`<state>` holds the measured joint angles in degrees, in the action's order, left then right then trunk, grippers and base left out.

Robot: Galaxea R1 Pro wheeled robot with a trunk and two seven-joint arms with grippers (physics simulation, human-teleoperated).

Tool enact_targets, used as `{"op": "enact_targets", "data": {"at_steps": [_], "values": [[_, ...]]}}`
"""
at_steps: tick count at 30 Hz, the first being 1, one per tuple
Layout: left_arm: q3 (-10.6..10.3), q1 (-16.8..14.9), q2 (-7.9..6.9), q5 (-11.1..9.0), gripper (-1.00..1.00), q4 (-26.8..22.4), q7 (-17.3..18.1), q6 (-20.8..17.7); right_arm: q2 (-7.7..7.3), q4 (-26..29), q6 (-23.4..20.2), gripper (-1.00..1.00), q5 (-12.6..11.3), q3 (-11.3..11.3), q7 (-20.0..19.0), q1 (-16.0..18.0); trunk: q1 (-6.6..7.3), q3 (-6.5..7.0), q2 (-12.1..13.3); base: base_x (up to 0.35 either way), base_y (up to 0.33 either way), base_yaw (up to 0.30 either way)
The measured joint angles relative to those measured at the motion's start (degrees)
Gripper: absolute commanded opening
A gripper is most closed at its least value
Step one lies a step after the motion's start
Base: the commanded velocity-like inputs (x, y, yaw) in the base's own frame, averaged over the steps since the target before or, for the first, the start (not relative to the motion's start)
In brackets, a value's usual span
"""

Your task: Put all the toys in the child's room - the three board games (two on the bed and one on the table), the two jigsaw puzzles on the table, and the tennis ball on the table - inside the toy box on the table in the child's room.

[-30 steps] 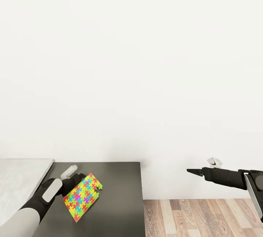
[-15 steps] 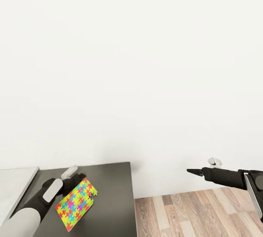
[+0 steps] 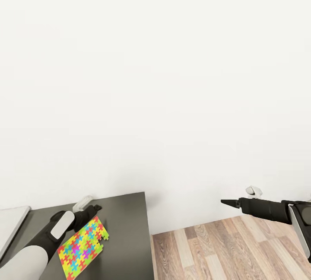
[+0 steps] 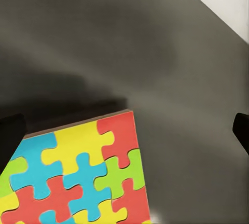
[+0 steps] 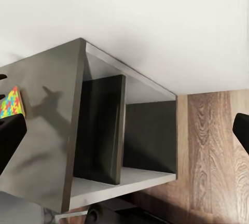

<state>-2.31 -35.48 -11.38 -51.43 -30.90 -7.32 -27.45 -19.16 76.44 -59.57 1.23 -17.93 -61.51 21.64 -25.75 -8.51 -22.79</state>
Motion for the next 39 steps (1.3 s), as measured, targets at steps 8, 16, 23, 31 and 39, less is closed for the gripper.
{"op": "enact_targets", "data": {"at_steps": [8,16,23,31,39], "values": [[-0.05,0.13,0.0,0.34,1.0,0.0,0.04,0.21,0.07,0.0,0.03,1.0,0.05,0.05,0.01,0.02,0.0,0.0,0.0,0.0,0.0,-0.019],[-0.47,0.36,-0.04,2.81,1.0,0.0,-0.06,1.62,0.08,-0.02,0.08,1.0,0.07,0.18,0.05,0.01,0.0,0.0,0.0,0.0,0.0,-0.004],[0.33,1.42,-0.63,3.14,1.0,-0.24,-0.26,3.9,0.09,-0.06,0.16,1.0,0.09,0.38,0.14,0.03,0.0,0.0,0.0,0.0,0.0,-0.001],[7.37,4.34,-1.19,2.82,1.0,-3.46,-0.42,4.53,0.15,-0.08,0.27,1.0,0.09,0.58,0.18,0.01,0.0,0.0,0.0,0.0,0.0,0.0],[15.67,12.3,-1.23,2.73,1.0,-19.23,-4.55,-0.12,0.17,-0.05,0.38,1.0,0.04,0.67,0.22,0.0,0.01,0.0,-0.01,0.0,0.0,0.0]]}}
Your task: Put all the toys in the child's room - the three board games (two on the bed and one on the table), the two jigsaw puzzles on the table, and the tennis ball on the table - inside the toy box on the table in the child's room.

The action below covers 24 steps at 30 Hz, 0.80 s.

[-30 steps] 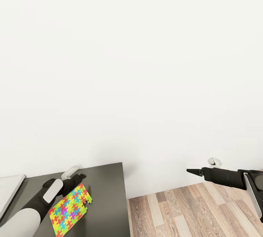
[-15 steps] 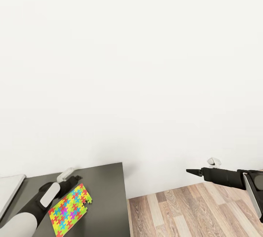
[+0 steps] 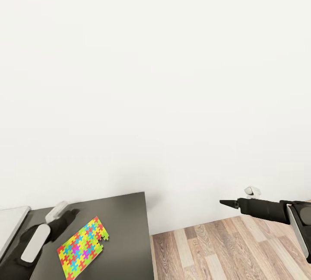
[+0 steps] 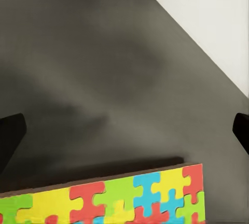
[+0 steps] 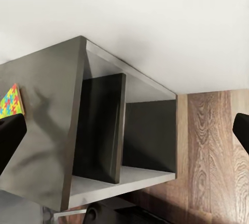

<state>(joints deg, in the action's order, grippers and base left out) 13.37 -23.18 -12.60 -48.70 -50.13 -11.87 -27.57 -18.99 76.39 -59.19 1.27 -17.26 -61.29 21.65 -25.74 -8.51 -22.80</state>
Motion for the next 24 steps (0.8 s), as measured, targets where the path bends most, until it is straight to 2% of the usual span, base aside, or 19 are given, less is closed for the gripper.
{"op": "enact_targets", "data": {"at_steps": [2,3,5,6,9,10,14,24], "values": [[2.0,2.3,0.28,-0.09,1.0,-5.1,-2.22,-2.78,0.05,-0.01,0.03,1.0,-0.01,0.03,0.05,0.0,0.0,0.0,0.0,0.0,0.0,0.0],[2.03,2.34,0.29,-0.11,1.0,-5.19,-2.25,-2.83,0.05,-0.02,0.04,1.0,0.0,0.03,0.05,0.0,0.0,0.0,0.01,0.0,0.0,0.0],[3.42,4.24,0.77,-0.16,1.0,-9.58,-4.37,-5.76,0.08,-0.01,0.07,1.0,0.02,0.05,0.12,0.0,0.0,0.0,0.0,0.0,0.0,0.0],[3.44,4.27,0.78,-0.17,1.0,-9.65,-4.41,-5.8,0.08,-0.01,0.08,1.0,0.02,0.05,0.12,0.0,0.0,0.0,0.01,0.0,0.0,0.0],[4.78,6.54,2.07,-0.17,1.0,-15.18,-7.26,-9.22,0.24,0.05,0.16,1.0,0.18,0.12,0.19,0.0,0.0,0.0,0.0,0.0,0.0,0.0],[4.8,6.56,2.09,-0.17,1.0,-15.24,-7.29,-9.25,0.24,0.05,0.16,1.0,0.19,0.12,0.19,0.0,0.0,0.0,0.01,0.0,0.0,0.0],[5.66,8.7,3.64,-0.14,1.0,-20.73,-10.55,-11.71,0.54,0.09,0.26,1.0,1.04,0.55,0.38,0.0,0.0,0.0,0.01,0.0,0.0,0.0],[6.09,10.11,5.19,-0.22,1.0,-24.59,-14.67,-14.27,0.8,0.11,0.3,1.0,2.34,1.44,0.55,0.0,0.0,0.0,0.01,0.0,0.0,0.029]]}}
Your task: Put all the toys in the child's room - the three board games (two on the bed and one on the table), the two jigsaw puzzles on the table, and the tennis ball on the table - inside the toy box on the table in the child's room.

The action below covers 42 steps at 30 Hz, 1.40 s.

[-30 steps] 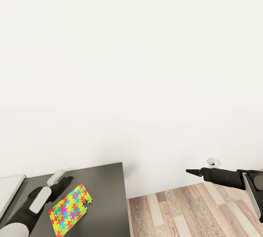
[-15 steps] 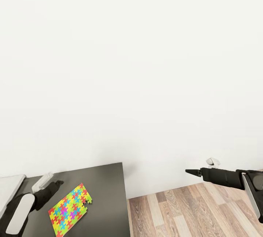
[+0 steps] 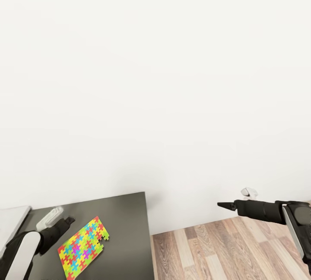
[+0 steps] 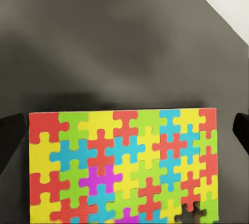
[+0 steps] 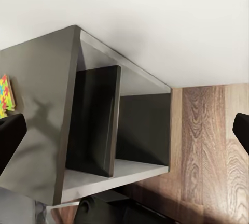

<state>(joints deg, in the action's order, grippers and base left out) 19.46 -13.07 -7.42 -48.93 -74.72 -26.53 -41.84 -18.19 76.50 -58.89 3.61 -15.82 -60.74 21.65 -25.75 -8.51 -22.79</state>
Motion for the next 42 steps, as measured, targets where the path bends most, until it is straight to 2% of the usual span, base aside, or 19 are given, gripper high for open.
{"op": "enact_targets", "data": {"at_steps": [6,9,13,20,31,39,42], "values": [[0.2,0.23,1.4,-0.32,1.0,-0.59,-3.16,-2.57,0.05,0.0,0.0,1.0,0.36,0.21,0.09,0.01,0.0,0.0,0.0,0.0,0.0,0.153],[0.29,0.3,2.0,-1.52,1.0,-0.78,-5.92,-3.73,0.07,0.0,0.0,1.0,0.8,0.24,0.13,0.0,0.0,0.0,0.0,0.0,0.0,0.108],[0.34,0.34,2.16,-3.19,1.0,-0.75,-8.65,-4.32,0.09,0.0,0.0,1.0,1.05,0.25,0.12,0.0,0.0,0.0,0.0,0.0,0.0,0.061],[0.26,0.27,2.1,-5.18,1.0,0.05,-10.96,-4.71,0.1,0.0,-0.01,1.0,1.23,0.25,0.11,-0.01,0.0,0.0,0.0,0.0,0.0,0.027],[-0.23,-0.94,2.24,-5.98,1.0,4.68,-11.58,-4.79,0.08,0.0,-0.02,1.0,1.3,0.25,0.11,-0.01,0.0,0.0,0.0,0.0,0.0,0.007],[-0.71,-3.46,2.53,-6.04,1.0,9.96,-11.55,-4.43,0.08,0.0,-0.02,1.0,1.31,0.21,0.11,-0.01,0.0,0.0,0.0,0.0,0.0,0.001],[-1.62,-5.01,2.57,-5.92,1.0,13.0,-11.08,-4.08,0.08,0.0,-0.02,1.0,1.32,0.19,0.07,-0.01,0.0,0.0,0.0,0.0,0.0,0.0]]}}
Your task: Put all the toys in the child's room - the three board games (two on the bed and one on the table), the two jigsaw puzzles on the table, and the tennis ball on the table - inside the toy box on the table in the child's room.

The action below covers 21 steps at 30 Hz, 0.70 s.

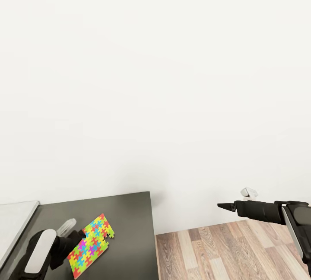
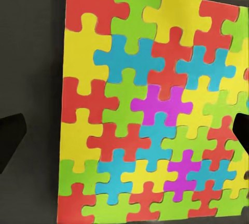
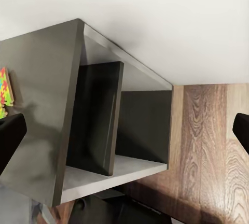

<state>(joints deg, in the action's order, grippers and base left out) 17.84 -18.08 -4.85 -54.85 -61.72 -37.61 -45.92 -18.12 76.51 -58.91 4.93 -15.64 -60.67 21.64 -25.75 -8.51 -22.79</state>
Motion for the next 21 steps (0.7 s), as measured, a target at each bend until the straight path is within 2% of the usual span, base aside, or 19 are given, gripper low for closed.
{"op": "enact_targets", "data": {"at_steps": [11,21], "values": [[-3.19,-2.01,-0.53,0.25,1.0,5.15,3.94,2.68,0.0,0.0,0.0,1.0,0.0,-0.02,-0.04,0.0,0.0,0.0,0.0,0.0,0.0,0.0],[-4.09,-2.42,-0.66,0.27,1.0,6.09,5.68,3.54,0.0,0.06,0.0,1.0,0.0,-0.04,-0.08,0.0,0.0,0.0,0.0,0.0,0.0,0.0]]}}
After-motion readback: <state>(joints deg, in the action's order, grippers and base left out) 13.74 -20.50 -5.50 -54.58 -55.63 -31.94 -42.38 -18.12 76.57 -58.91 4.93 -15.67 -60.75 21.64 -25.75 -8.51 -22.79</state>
